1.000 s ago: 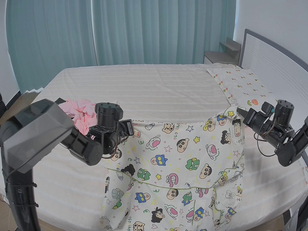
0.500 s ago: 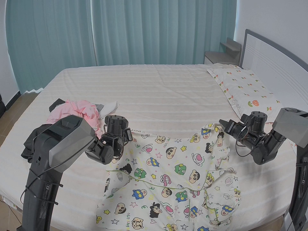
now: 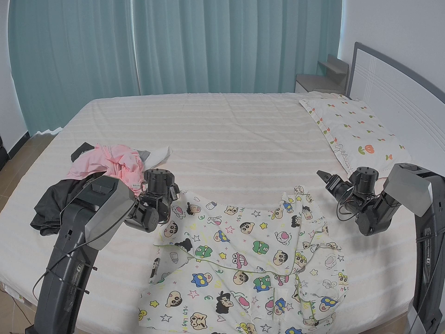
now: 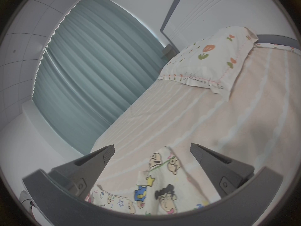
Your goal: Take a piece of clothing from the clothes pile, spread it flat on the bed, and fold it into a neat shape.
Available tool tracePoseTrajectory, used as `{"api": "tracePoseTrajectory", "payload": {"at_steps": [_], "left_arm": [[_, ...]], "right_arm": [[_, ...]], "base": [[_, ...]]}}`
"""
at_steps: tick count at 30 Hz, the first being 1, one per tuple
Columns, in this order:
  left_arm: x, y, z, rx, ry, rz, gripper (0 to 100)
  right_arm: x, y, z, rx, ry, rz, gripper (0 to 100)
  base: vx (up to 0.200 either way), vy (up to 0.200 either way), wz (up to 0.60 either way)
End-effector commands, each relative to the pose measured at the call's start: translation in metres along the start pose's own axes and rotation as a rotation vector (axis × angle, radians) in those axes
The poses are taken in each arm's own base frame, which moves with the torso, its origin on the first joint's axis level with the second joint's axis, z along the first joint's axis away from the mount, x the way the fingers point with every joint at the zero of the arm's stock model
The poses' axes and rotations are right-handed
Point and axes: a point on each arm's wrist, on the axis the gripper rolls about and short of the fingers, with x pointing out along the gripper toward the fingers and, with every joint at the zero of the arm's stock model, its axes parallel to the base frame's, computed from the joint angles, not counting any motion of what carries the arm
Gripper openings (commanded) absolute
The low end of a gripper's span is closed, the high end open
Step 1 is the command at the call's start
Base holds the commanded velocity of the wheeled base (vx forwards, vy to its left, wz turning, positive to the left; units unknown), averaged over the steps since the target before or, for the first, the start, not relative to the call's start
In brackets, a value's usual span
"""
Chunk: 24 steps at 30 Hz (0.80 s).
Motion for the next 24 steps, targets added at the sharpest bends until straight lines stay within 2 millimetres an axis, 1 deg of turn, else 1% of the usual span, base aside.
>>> {"api": "tracePoseTrajectory", "payload": {"at_steps": [1, 2, 3, 4, 5, 6, 7, 9, 10, 11, 12, 13, 14, 16, 17, 18, 19, 20, 23, 24], "left_arm": [[-0.019, 0.01, 0.055, -0.127, -0.061, -0.001, 100], [-0.023, 0.01, 0.061, -0.137, -0.064, -0.004, 100], [-0.033, 0.012, 0.072, -0.156, -0.067, -0.013, 100], [-0.036, 0.012, 0.074, -0.161, -0.065, -0.016, 100], [-0.048, 0.015, 0.083, -0.193, -0.058, -0.037, 100], [-0.051, 0.015, 0.085, -0.2, -0.053, -0.044, 100], [-0.074, 0.022, 0.097, -0.269, -0.01, -0.108, 100], [-0.095, 0.028, 0.1, -0.324, 0.037, -0.154, 100], [-0.103, 0.031, 0.101, -0.344, 0.052, -0.164, 100], [-0.119, 0.036, 0.099, -0.378, 0.085, -0.178, 100], [-0.133, 0.04, 0.096, -0.397, 0.111, -0.187, 100], [-0.138, 0.042, 0.093, -0.405, 0.124, -0.187, 100], [-0.157, 0.049, 0.088, -0.436, 0.153, -0.21, 100], [-0.173, 0.055, 0.083, -0.473, 0.171, -0.237, 100], [-0.186, 0.06, 0.079, -0.505, 0.181, -0.265, 100], [-0.189, 0.062, 0.078, -0.514, 0.183, -0.275, 100], [-0.2, 0.065, 0.07, -0.54, 0.201, -0.3, 100], [-0.205, 0.065, 0.065, -0.548, 0.211, -0.31, 100], [-0.215, 0.061, 0.048, -0.563, 0.24, -0.338, 100], [-0.215, 0.061, 0.046, -0.569, 0.242, -0.342, 100]], "right_arm": [[-0.047, -0.017, 0.018, 0.011, 0.04, -0.08, 100], [-0.053, -0.018, 0.019, 0.006, 0.053, -0.084, 100], [-0.069, -0.023, 0.02, -0.025, 0.088, -0.095, 100], [-0.073, -0.024, 0.019, -0.031, 0.098, -0.099, 100], [-0.089, -0.03, 0.019, -0.061, 0.14, -0.104, 100], [-0.092, -0.032, 0.018, -0.068, 0.152, -0.105, 100], [-0.116, -0.042, 0.014, -0.091, 0.245, -0.081, 100], [-0.133, -0.048, 0.011, -0.101, 0.306, -0.053, 100], [-0.139, -0.051, 0.01, -0.103, 0.325, -0.043, 100], [-0.149, -0.057, 0.007, -0.113, 0.362, -0.027, 100], [-0.154, -0.062, 0.004, -0.129, 0.381, -0.013, 100], [-0.157, -0.064, 0.003, -0.138, 0.389, -0.007, 100], [-0.163, -0.071, -0.002, -0.167, 0.418, 0.003, 100], [-0.167, -0.076, -0.009, -0.201, 0.445, 0.002, 100], [-0.17, -0.078, -0.013, -0.224, 0.465, 0.005, 100], [-0.17, -0.079, -0.015, -0.23, 0.471, 0.005, 100], [-0.174, -0.081, -0.022, -0.239, 0.504, -0.001, 100], [-0.176, -0.082, -0.026, -0.244, 0.524, -0.002, 100], [-0.179, -0.085, -0.041, -0.301, 0.586, 0.003, 100], [-0.18, -0.086, -0.043, -0.312, 0.598, 0.003, 100]], "base": [[0.0, 0.0, 0.0], [0.0, 0.0, 0.0], [0.0, 0.0, 0.0], [0.0, 0.0, 0.0], [0.0, 0.0, 0.0], [0.0, 0.0, 0.0], [0.0, 0.0, 0.0], [0.0, 0.0, 0.0], [0.0, 0.0, 0.0], [0.0, 0.0, 0.0], [0.0, 0.0, 0.0], [0.0, 0.0, 0.0], [0.0, 0.0, 0.0], [0.0, 0.0, 0.0], [0.0, 0.0, 0.0], [0.0, 0.0, 0.0], [0.0, 0.0, 0.0], [0.0, 0.0, 0.0], [0.0, 0.0, 0.0], [0.0, 0.0, 0.0]]}}
